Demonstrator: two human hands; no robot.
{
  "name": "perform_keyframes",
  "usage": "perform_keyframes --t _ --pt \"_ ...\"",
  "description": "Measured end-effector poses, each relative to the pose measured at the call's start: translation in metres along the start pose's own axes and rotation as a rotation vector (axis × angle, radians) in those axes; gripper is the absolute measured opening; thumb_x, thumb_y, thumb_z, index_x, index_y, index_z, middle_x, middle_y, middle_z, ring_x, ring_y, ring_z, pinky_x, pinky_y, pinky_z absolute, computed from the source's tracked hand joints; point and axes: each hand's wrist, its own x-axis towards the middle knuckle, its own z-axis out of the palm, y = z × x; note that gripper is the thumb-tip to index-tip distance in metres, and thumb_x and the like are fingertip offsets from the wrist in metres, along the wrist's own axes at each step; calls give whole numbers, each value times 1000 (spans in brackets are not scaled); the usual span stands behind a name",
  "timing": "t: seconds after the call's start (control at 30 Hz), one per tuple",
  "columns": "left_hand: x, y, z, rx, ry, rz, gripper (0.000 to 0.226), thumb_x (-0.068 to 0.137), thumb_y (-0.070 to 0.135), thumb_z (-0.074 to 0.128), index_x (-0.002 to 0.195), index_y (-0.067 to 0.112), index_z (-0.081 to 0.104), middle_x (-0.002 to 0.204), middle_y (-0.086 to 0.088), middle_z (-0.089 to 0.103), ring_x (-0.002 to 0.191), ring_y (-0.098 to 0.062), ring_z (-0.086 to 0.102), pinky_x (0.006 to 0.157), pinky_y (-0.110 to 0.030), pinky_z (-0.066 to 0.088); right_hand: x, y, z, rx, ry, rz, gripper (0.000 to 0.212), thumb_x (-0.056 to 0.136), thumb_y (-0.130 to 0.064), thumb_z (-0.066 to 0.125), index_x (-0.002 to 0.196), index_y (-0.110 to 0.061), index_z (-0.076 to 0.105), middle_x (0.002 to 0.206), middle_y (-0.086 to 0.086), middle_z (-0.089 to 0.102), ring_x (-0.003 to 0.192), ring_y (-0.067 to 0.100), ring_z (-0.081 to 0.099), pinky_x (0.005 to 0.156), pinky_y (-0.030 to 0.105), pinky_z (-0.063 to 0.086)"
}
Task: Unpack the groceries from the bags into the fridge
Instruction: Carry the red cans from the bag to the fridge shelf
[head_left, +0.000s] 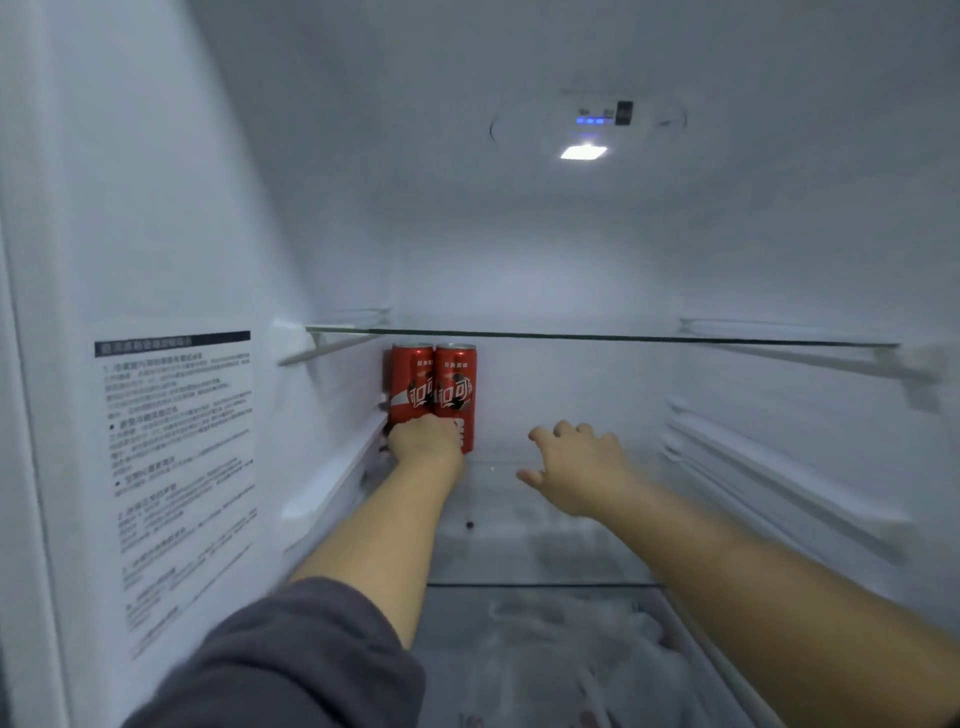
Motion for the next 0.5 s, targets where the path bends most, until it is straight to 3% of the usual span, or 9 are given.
perform_keyframes --t 0.1,0.23,0.33,0.4,0.5 --pt "-24 33 -28 -13 -30 35 34 92 15 51 125 13 60 126 -7 62 114 -27 60 82 -34 47 -52 20 -18 -30 20 35 58 98 -58 36 145 -24 35 143 9 42 130 31 38 100 48 33" --pt "-77 76 -59 -214 34 111 34 94 27 52 124 14 60 128 -8 60 118 -27 57 77 -31 39 -118 46 -40 -147 4 120 60 98 -58 37 148 -26 30 149 9 37 138 30 29 110 52 24" --pt "-135 88 -54 -415 177 177 43 93 39 50 129 17 53 131 -9 56 124 -29 48 93 -39 39 -168 63 -53 -272 -46 187 66 99 -58 32 154 -26 15 161 11 15 149 34 4 115 62 4" --pt "-176 91 -43 -498 262 251 54 91 45 51 138 20 44 141 -9 47 134 -30 37 105 -48 31 -204 72 -62 -359 -47 207 69 99 -60 28 156 -26 6 163 10 3 149 36 -7 114 64 -3" --pt "-234 98 -33 -634 334 378 68 93 47 50 152 24 25 161 -11 17 149 -31 2 116 -58 8 -263 81 -75 -436 28 225 72 98 -62 26 156 -27 1 164 10 -2 149 35 -10 113 64 -6"
